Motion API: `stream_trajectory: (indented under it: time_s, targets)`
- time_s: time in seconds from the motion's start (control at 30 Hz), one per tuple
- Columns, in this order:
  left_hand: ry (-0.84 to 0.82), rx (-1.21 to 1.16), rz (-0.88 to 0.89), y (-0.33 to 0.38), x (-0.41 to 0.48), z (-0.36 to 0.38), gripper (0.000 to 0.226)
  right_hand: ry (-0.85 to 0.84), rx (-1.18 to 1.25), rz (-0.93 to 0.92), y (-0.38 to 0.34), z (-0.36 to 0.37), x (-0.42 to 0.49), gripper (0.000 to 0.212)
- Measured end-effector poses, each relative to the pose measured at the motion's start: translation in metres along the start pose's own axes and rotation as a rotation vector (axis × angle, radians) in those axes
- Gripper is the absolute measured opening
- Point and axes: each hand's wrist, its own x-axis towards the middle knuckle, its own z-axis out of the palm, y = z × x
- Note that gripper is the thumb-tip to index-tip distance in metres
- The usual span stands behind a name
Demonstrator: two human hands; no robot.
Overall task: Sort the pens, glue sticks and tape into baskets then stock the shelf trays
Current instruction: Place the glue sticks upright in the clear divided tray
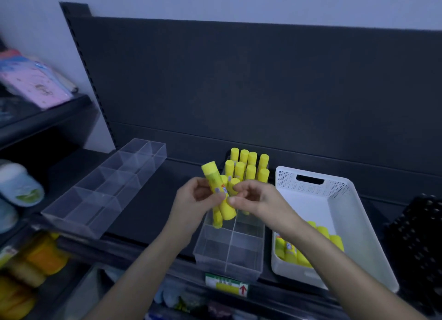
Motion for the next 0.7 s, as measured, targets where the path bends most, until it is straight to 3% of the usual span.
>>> stream_trajectory:
  time_s: [0.13, 0.23, 0.37, 0.47, 0.6, 0.7]
  targets:
    - [-0.088, -0.087, -0.033, 0.008, 0.005, 0.007, 0.022, -0.073, 0.234, 0.040, 0.005, 0.000, -0.009, 0.009]
    - [-0.123, 0.170, -0.049, 0.003, 0.011, -0.003, 0.016, 0.001, 0.275, 0.056, 0.003, -0.008, -0.008, 0.011]
    - [-0.192, 0.752, 0.000, -0.025, 0.008, -0.031, 0.005, 0.178, -0.217, 0.081, 0.006, -0.035, -0.003, 0.015]
    - [-0.334, 1.034, 0.061, -0.046, 0.008, -0.037, 0.018, 0.158, -0.555, 0.062, 0.006, -0.027, 0.007, 0.021]
    - [-0.403, 1.236, 0.111, -0.065, 0.011, -0.037, 0.022, 0.118, -0.743, 0.061, 0.012, 0.003, 0.030, 0.034]
    - [-0.402, 1.304, 0.130, -0.067, 0.009, -0.035, 0.027, 0.065, -0.817, 0.087, 0.025, 0.021, 0.042, 0.029]
